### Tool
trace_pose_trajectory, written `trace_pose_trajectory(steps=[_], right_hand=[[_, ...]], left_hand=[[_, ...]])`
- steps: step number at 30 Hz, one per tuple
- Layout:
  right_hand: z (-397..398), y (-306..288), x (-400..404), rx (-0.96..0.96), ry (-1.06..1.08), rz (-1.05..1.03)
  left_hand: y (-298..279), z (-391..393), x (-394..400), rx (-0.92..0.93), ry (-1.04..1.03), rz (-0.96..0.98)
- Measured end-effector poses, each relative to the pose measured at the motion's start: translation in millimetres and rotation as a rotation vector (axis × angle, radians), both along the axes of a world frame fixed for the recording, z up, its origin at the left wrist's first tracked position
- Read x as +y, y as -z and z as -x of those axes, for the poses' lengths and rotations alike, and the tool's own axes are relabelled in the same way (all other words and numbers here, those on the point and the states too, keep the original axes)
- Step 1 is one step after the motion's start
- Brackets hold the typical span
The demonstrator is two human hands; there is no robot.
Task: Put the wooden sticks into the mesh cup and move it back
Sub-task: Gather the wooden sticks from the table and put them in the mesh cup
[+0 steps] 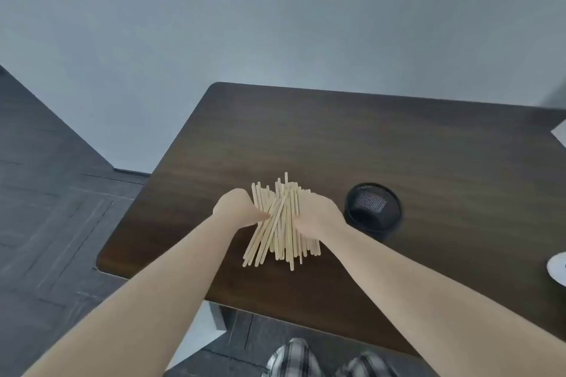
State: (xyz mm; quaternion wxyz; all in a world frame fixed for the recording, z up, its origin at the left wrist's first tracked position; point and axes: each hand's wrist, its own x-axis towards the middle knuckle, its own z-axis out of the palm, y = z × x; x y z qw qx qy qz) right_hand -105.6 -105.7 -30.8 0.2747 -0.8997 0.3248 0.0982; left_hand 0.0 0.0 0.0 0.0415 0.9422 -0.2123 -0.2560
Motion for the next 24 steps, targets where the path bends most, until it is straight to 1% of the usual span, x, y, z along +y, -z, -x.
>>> trace_pose_trajectory(steps=[6,11,15,17,20,24], right_hand=[[4,18,-2,0.003,0.070,0.010],[-7,26,-10,0.008,0.011,0.006],[5,13,-4,0.008,0.013,0.014],[14,6,5,-0.017,0.038,0.012],[22,-5,20,-0.010,0.019,0.009],[20,-12,32,0.059,-0.002,0.132]], left_hand=[[22,-3,-3,-0.022,0.003,-0.004],[33,-17,-8,-0.074,0.057,0.032],[35,-21,-4,-0.093,0.101,0.047],[34,-19,0,-0.113,0.106,0.059],[32,-11,5,-0.166,0.135,0.069],[34,-2,8,-0.184,0.139,0.143]])
